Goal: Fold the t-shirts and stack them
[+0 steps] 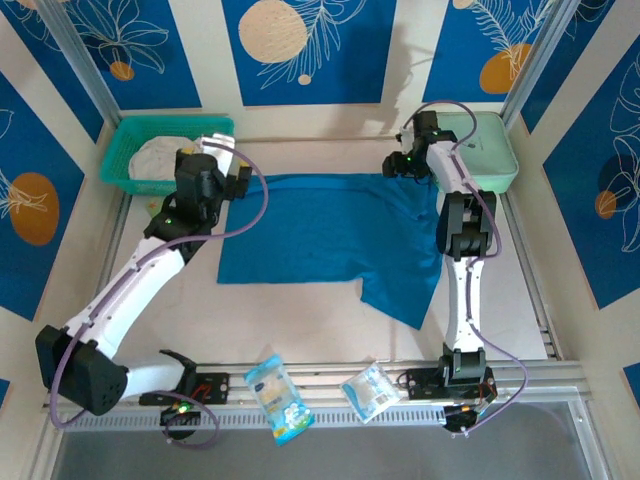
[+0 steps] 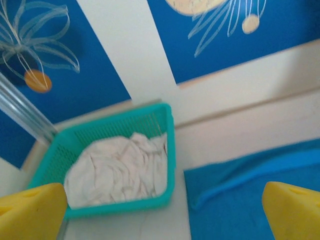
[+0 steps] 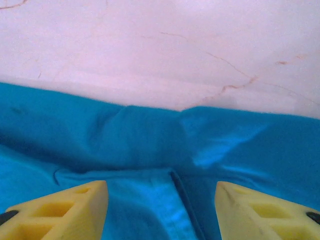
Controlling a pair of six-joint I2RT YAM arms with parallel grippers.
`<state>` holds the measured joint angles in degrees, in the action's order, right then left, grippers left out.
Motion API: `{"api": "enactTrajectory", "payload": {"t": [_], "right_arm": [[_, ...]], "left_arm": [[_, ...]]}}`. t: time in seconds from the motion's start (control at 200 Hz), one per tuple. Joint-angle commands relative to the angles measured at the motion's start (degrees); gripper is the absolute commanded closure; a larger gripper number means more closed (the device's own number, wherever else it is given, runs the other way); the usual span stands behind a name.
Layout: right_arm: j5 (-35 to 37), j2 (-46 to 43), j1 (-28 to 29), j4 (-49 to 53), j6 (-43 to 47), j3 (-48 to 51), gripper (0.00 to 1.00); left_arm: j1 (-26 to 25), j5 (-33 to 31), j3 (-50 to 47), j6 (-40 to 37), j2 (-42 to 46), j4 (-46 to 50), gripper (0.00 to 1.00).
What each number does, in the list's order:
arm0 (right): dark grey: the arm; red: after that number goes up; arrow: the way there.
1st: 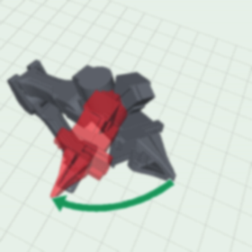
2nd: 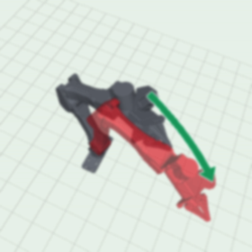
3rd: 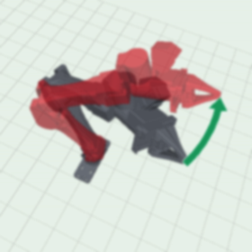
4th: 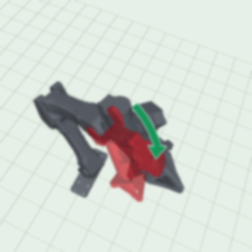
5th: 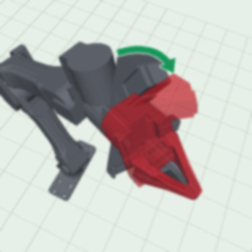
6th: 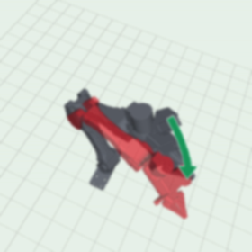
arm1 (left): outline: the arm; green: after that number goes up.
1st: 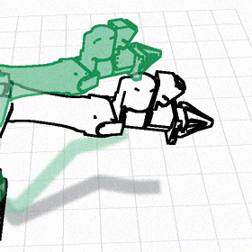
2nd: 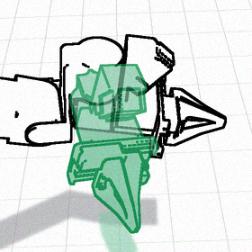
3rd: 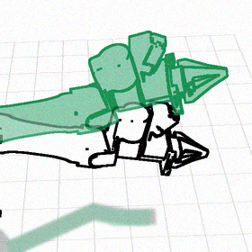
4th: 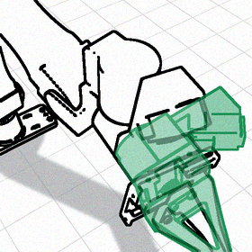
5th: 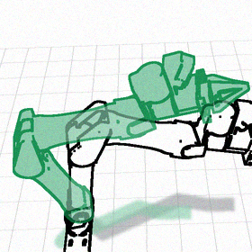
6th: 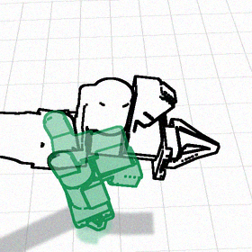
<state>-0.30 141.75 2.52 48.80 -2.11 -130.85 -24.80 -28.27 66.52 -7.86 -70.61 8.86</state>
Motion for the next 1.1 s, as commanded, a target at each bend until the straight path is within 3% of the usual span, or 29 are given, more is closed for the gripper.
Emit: {"api": "enactTrajectory", "payload": {"t": [0.0,0.3,0.79,0.876,1.096], "right_arm": [[-4.9,2.9,-0.3,6.3,0.9,-6.8,0.43],[-6.8,5.3,-0.3,6.7,-1.0,-7.1,0.50],[-6.8,6.1,-0.4,6.6,-1.3,-6.7,0.49],[-7.1,6.2,-0.4,6.6,-1.3,-6.4,0.53],[-8.1,5.8,-0.4,6.9,-1.3,-6.4,0.75]], "left_arm": [[-0.5,2.7,-1.6,8.1,3.5,10.9,0.01],[-0.6,1.5,-3.6,8.4,6.9,13.1,0.01],[-0.6,1.8,-3.9,7.9,6.6,13.1,0.01],[-0.6,1.7,-3.9,7.8,6.6,13.1,0.01],[-0.6,1.8,-4.0,7.9,6.5,13.4,0.01]]}}
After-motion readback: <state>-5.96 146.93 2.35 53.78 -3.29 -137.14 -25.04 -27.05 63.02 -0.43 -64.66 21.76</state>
